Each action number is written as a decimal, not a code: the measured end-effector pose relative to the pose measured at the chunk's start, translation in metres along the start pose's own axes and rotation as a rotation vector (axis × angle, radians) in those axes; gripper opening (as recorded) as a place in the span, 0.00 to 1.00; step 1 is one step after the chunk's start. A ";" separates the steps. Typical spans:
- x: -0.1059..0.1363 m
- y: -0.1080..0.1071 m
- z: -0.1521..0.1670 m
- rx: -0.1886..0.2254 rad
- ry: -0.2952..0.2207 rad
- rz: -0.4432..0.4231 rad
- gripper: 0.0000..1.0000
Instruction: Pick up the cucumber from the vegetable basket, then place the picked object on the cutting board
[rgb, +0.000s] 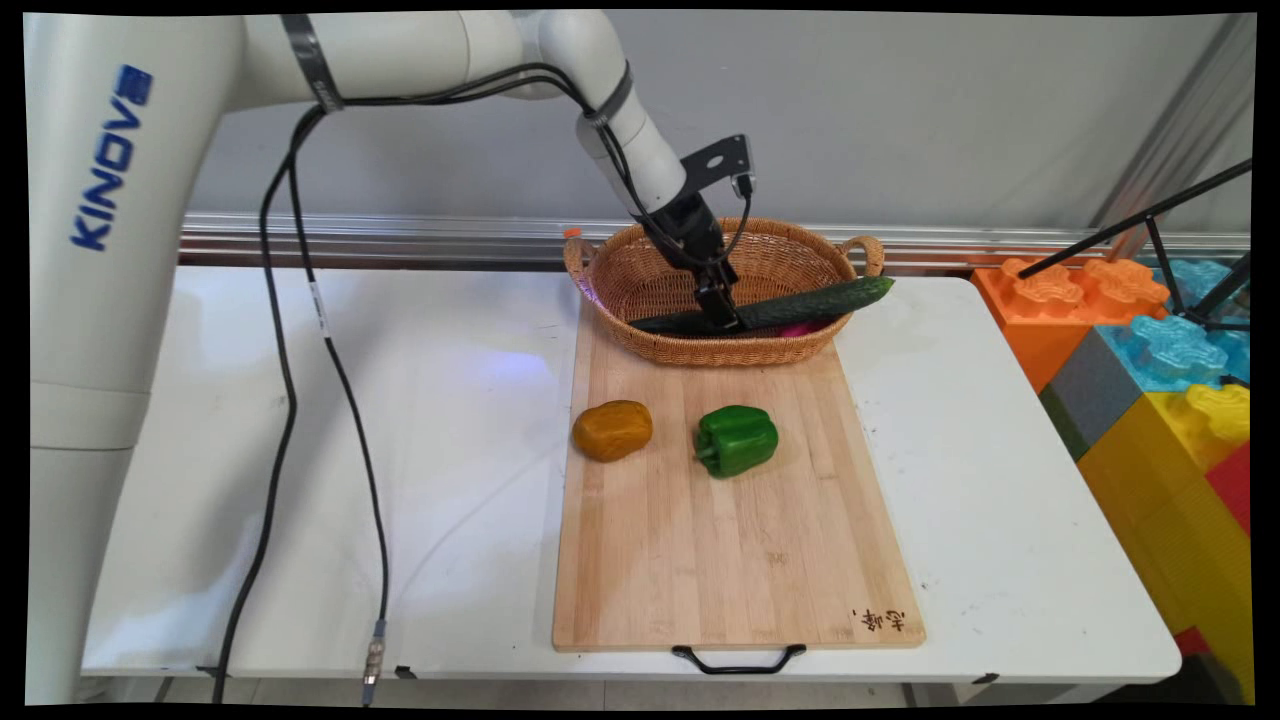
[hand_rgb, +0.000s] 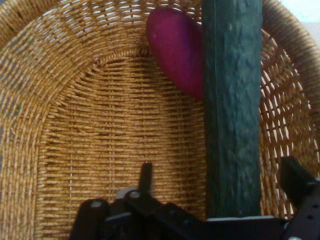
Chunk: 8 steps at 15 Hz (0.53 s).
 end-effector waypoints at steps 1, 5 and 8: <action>0.000 -0.001 0.003 -0.004 -0.003 0.000 1.00; 0.002 -0.001 0.010 -0.012 -0.012 -0.003 0.00; 0.007 0.004 0.008 -0.013 -0.015 -0.017 0.00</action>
